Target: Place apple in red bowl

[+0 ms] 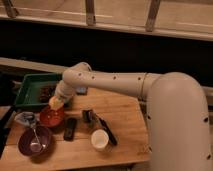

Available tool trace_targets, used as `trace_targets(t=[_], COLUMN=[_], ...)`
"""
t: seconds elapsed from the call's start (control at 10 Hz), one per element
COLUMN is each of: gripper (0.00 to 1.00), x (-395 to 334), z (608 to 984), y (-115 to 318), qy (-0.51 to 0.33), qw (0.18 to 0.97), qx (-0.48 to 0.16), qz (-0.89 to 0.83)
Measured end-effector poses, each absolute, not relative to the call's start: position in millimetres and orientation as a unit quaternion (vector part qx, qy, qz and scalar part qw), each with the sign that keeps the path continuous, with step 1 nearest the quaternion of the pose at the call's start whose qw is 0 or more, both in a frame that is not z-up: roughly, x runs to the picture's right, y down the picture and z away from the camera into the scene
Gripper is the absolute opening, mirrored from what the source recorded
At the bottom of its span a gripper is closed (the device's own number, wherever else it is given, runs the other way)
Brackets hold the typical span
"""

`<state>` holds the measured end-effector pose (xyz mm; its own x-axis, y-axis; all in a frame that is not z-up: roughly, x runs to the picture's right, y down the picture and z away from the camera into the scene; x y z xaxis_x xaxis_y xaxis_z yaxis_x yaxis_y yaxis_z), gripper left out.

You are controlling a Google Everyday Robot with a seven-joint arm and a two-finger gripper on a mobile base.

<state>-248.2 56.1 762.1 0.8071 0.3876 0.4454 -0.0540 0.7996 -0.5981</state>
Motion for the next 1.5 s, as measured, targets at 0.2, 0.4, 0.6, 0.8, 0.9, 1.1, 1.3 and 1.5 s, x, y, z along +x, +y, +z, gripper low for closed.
trace_targets(t=[0.2,0.4,0.6,0.8,0.9,1.1,1.3,1.5], gripper=[0.00,0.00,0.00,0.11,0.21,0.41,0.61,0.66], x=[-261,-274,-272,-274,-275,-274,-277,-280], z=[771,778,784,788,792,802,804,803], y=[59,62,65,72,77,93,101,103], qy=[-0.292,-0.297,-0.296,-0.295,-0.295,-0.295,-0.295,-0.295], qw=[0.901,0.897,0.896,0.892,0.889,0.881,0.877,0.875], qx=[-0.299,-0.307,-0.310,-0.321,-0.329,-0.348,-0.359,-0.365], qz=[0.118,0.114,0.118,0.119,0.119,0.123,0.123,0.120])
